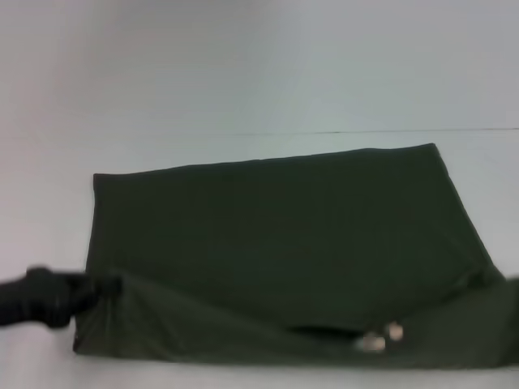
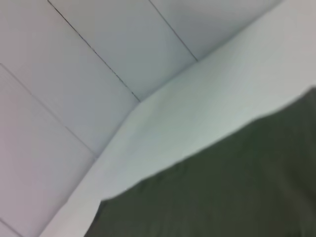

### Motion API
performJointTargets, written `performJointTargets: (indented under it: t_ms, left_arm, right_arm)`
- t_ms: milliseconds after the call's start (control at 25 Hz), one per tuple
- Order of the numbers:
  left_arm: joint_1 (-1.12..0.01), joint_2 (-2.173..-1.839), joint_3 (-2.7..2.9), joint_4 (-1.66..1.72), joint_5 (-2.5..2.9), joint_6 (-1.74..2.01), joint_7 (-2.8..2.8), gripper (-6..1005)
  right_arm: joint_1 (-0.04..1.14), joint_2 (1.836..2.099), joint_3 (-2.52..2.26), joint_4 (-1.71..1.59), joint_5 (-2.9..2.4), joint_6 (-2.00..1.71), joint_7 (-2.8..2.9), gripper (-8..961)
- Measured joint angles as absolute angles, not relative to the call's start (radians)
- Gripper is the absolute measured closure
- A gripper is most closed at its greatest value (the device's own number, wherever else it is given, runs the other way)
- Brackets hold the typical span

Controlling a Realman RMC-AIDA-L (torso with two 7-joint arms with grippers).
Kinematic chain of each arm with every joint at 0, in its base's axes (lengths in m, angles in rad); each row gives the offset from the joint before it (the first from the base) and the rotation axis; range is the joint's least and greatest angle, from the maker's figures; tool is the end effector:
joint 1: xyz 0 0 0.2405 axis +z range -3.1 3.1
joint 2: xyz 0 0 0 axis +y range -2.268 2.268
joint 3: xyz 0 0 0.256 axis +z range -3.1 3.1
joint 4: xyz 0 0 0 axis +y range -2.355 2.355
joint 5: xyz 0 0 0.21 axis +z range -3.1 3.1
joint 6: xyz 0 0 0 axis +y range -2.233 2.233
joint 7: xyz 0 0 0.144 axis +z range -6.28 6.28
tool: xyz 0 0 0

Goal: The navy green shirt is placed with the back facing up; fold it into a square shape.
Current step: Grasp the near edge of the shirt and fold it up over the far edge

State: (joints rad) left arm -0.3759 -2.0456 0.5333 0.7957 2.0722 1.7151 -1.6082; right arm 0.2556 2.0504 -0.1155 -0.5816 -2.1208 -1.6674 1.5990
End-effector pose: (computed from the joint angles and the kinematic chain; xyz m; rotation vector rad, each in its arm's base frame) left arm -0.3110 0.2861 0.0509 -2.5741 -0.9955 -0.7134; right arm 0.3774 0.2295 0.0551 -2.0242 1.3603 0.9793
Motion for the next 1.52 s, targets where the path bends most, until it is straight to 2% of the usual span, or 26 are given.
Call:
performJointTargets:
  t_ms: [160, 360, 560, 760, 1120, 1520]
  left_arm:
    - [-0.459, -2.021, 0.526, 0.764, 2.068, 1.615, -1.616, 996]
    - [-0.558, -1.998, 0.526, 0.694, 2.067, 1.430, -1.630, 995]
    - [-0.611, -2.005, 0.527, 0.663, 2.065, 1.251, -1.642, 995]
    - [-0.672, -2.029, 0.531, 0.615, 2.059, 1.017, -1.637, 995]
    - [-0.747, -2.079, 0.576, 0.578, 2.058, 0.738, -1.608, 996]
    - [-0.776, -2.079, 0.578, 0.575, 2.053, 0.693, -1.596, 995]
  right_arm:
    - [0.390, 2.024, -0.090, -0.537, -2.121, -1.543, 1.627, 914]
    - [0.496, 2.013, -0.093, -0.531, -2.120, -1.429, 1.649, 914]
    - [0.603, 2.006, -0.126, -0.523, -2.120, -1.252, 1.662, 914]
    - [0.692, 1.977, -0.224, -0.428, -2.120, -1.035, 1.678, 913]
    - [0.796, 1.990, -0.285, -0.372, -2.119, -0.778, 1.677, 912]
    - [0.831, 1.993, -0.287, -0.352, -2.118, -0.728, 1.689, 911]
